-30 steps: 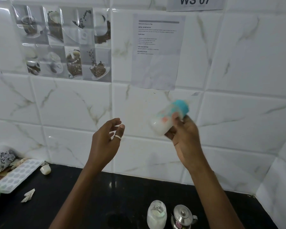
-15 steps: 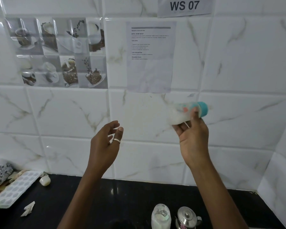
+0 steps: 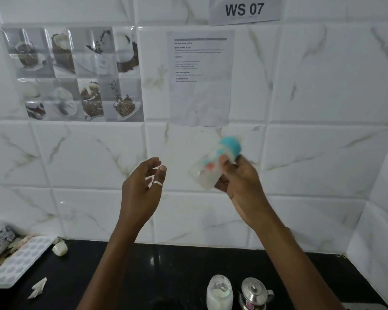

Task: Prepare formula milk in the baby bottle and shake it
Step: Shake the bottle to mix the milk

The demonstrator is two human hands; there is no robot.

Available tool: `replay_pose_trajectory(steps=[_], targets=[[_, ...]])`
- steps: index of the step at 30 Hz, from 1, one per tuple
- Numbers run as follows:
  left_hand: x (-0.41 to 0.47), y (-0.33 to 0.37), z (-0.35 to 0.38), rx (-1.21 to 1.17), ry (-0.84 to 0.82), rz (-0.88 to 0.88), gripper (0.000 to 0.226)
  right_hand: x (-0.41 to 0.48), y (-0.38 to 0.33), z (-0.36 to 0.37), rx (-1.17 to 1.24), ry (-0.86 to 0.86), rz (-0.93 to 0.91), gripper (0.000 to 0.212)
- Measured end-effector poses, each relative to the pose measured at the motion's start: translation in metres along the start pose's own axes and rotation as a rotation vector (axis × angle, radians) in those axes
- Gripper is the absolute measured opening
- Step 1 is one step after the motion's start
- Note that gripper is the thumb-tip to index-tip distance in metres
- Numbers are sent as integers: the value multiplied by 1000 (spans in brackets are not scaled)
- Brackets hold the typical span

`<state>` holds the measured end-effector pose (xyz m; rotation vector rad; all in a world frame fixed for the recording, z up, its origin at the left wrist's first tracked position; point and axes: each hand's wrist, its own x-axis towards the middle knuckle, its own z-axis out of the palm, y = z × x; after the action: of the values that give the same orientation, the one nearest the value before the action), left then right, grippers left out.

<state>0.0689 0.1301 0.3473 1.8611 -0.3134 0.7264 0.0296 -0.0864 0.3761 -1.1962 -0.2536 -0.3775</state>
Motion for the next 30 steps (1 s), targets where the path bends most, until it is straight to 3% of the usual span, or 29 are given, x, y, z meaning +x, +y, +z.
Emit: replay_pose_trajectory(steps=[2,6,8,11,17,22,26,28,30], targets=[[0,2,0,-1,0,2,37,-2,2,-3,-38,-58,9,66],[-1,3,-3,3,0,1,37,10,-9,-11,296,170,-105,46],[-1,3,-5,3,3,0,36,9,-5,-8,193,154,-96,48],[0,4,-4,11,0,7,36,-1,2,-5,-82,-30,11,69],[-4,3,-5,10,1,-1,34,6,-14,-16,162,141,-105,48],[-4,4,-2,6,-5,0,37,-12,8,-9,-140,-120,41,57],[-8,2,-4,-5,-4,-18,38,-3,-4,-17,236,100,-38,48],[-9,2,-6,-3,0,-26,38,-5,-3,-14,174,77,-32,50],[-9,3,-5,2,2,-20,41,-12,5,-10,-44,-47,57,54]])
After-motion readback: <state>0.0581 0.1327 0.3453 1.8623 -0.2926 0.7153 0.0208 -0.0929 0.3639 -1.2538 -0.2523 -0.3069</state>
